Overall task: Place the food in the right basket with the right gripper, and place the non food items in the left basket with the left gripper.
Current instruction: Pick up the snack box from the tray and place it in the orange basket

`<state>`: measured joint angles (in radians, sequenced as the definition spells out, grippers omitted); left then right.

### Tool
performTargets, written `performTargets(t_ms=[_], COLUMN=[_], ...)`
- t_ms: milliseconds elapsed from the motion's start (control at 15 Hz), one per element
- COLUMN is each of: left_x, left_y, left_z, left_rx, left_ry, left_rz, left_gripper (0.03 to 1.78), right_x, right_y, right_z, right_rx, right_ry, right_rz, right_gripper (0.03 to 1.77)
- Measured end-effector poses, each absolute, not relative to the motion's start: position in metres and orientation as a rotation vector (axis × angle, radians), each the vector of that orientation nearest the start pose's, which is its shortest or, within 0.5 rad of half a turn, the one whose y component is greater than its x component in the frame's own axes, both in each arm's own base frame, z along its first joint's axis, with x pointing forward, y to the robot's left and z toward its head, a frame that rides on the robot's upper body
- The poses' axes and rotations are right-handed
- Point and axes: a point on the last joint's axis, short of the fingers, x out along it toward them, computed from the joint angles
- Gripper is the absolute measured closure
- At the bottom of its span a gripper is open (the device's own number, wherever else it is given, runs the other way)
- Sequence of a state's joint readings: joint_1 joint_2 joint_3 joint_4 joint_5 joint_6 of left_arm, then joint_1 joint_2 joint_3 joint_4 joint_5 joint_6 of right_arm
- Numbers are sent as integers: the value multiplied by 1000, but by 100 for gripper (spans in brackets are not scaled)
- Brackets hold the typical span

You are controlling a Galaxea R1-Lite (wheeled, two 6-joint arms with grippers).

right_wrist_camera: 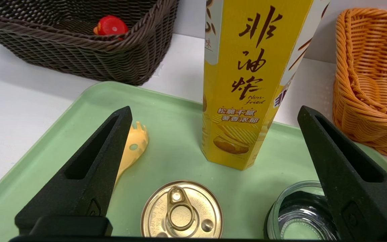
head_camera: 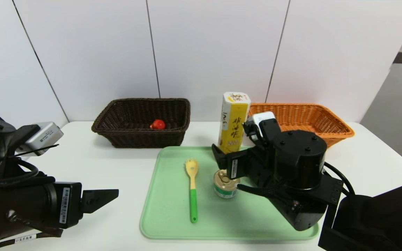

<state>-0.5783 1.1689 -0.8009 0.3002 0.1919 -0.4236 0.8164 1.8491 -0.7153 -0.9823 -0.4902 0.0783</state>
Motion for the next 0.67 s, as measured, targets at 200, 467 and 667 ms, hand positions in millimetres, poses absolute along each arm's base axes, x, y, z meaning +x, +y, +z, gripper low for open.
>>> performTargets(t_ms=[200, 467, 667], left_x=[133, 134, 135], left_y=[-82, -84, -85], left_z=[219, 218, 218], left_rx=[-149, -142, -141], left_ry=[697, 703, 704], left_rz=[-229, -236, -237], left_gripper=[12, 12, 12], right_x=[237, 243, 250], right_y=[234, 236, 235], right_z=[148, 144, 142], right_rx=[-15, -35, -44], right_ry=[120, 120, 121], right_rz=[289, 269, 249], right_gripper=[10, 10, 10])
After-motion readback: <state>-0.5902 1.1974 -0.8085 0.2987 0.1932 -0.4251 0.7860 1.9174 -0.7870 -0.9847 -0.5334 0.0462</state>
